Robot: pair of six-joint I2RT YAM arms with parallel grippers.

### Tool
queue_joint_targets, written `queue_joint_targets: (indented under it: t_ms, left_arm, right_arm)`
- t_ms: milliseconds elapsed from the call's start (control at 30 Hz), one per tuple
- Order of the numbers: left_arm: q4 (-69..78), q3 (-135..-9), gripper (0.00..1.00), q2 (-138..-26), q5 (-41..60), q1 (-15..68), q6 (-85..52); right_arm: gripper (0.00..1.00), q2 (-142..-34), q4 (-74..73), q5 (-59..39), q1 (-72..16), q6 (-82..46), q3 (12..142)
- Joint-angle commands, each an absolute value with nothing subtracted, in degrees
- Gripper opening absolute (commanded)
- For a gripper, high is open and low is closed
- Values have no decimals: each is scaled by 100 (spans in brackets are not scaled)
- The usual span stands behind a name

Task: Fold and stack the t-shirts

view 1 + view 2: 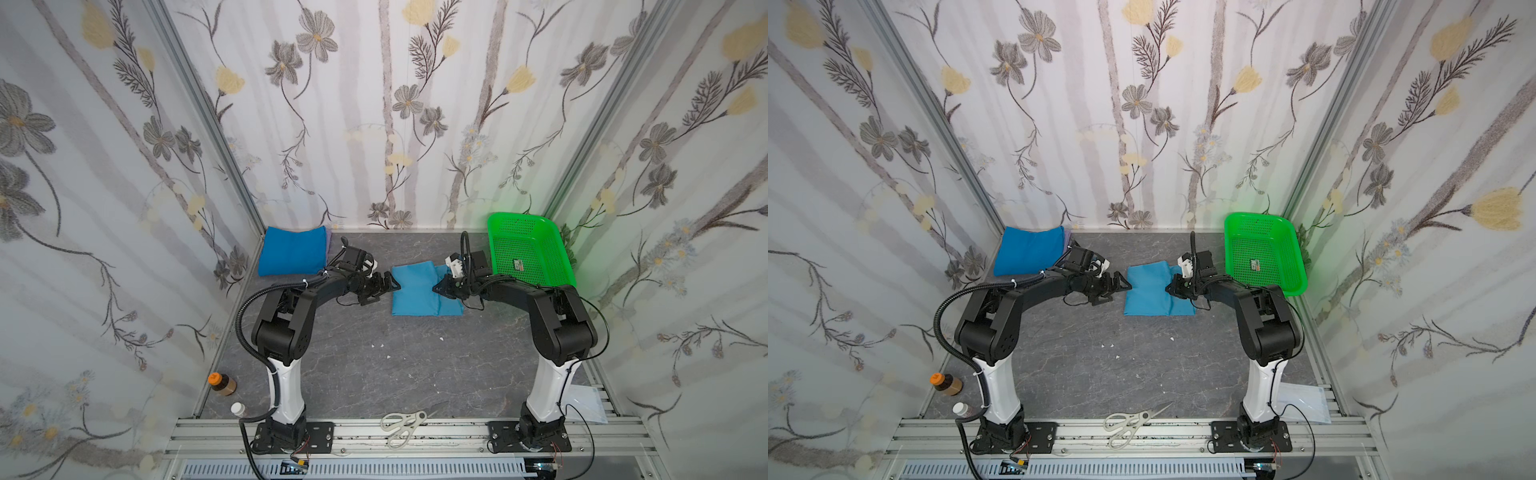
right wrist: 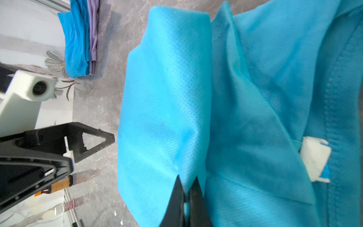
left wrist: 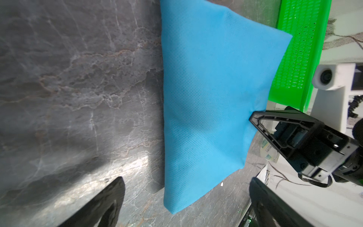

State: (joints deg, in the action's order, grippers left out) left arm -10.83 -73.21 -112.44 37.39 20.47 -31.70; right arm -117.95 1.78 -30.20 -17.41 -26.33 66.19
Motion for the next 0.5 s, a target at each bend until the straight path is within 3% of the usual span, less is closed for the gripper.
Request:
queue_joint_targets:
  t_ms: [0,467]
  left_arm:
    - [-1021,-7362,100,-11224,3770,2038,-3147]
    - [-1063,-7453,100,-11219,3813,2048,-3158]
  right_arm:
    - [0,-11468,-173,-3395,-1747,-2673,6558]
    - [0,-10825,-333,-3913,-1398,-2949,6463]
